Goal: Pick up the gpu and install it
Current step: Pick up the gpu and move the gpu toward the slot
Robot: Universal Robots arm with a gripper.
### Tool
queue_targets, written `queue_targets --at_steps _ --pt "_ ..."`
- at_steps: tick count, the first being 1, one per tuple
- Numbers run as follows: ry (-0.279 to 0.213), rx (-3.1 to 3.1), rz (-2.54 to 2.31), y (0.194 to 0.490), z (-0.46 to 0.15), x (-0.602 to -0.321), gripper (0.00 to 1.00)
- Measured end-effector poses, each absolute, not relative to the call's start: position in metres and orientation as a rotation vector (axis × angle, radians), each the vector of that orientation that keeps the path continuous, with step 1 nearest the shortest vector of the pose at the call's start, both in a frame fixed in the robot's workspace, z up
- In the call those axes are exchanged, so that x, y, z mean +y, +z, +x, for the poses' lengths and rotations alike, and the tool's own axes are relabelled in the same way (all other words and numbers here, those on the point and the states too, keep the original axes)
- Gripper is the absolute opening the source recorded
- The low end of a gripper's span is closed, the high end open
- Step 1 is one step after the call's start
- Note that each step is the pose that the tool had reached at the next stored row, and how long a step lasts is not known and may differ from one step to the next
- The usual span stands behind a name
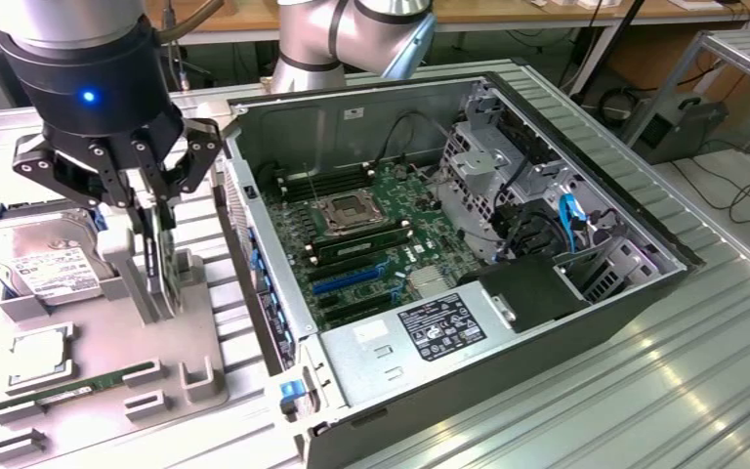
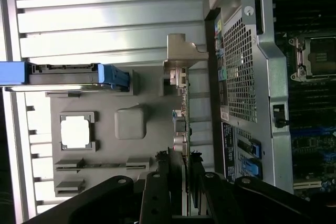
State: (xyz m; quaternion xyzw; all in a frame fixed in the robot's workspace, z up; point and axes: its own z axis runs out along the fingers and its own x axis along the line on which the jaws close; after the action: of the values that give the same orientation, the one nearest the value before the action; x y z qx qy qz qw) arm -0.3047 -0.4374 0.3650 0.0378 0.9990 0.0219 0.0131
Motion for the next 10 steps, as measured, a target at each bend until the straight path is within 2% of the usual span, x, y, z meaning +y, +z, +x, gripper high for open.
queue_targets --at_steps 10 --pt "0.068 3.112 0.118 0.3752 -0.3047 -0.4367 0.27"
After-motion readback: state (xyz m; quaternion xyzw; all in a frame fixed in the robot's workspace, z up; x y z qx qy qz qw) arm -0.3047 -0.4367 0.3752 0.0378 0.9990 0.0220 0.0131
